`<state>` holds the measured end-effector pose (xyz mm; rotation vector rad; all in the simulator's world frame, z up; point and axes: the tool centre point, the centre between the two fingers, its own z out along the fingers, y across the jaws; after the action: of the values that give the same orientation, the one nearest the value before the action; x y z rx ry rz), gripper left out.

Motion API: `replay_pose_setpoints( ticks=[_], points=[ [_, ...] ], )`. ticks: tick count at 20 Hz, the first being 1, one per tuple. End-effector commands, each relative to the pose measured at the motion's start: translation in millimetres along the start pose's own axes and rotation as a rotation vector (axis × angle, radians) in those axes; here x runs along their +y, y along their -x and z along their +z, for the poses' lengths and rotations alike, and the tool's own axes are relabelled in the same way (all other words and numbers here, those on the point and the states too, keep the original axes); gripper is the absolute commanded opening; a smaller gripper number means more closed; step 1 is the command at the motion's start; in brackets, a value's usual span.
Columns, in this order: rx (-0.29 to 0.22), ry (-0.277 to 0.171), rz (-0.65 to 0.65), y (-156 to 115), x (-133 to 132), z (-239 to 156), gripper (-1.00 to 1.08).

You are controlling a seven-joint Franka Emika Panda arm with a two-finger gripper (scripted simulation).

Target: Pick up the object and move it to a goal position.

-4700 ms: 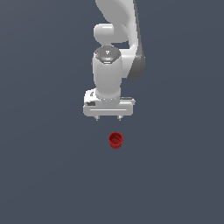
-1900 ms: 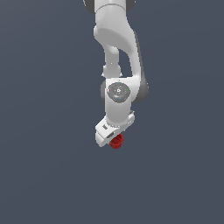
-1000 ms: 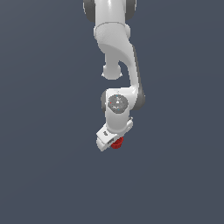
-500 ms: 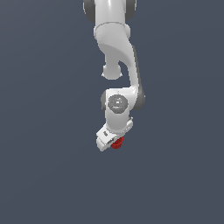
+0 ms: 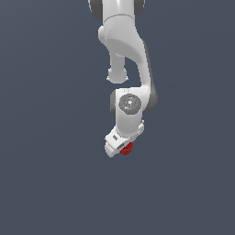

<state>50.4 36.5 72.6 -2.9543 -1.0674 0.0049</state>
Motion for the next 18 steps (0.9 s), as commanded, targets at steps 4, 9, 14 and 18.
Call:
replay_pose_setpoints(
  ticks=[4,9,14,18],
  points=[
    [0.003,0.002,-0.002,-23.2,-17.9,-41.7,-1.00],
    [0.003,0.002,-0.002,-48.5,-37.6,-87.4,-1.00],
    [0.003,0.001,-0.002,-74.4,-56.4,-132.2,-1.00],
    [0.003,0.001,-0.002,-90.3,-67.2,-158.8,-1.00]
  ],
)
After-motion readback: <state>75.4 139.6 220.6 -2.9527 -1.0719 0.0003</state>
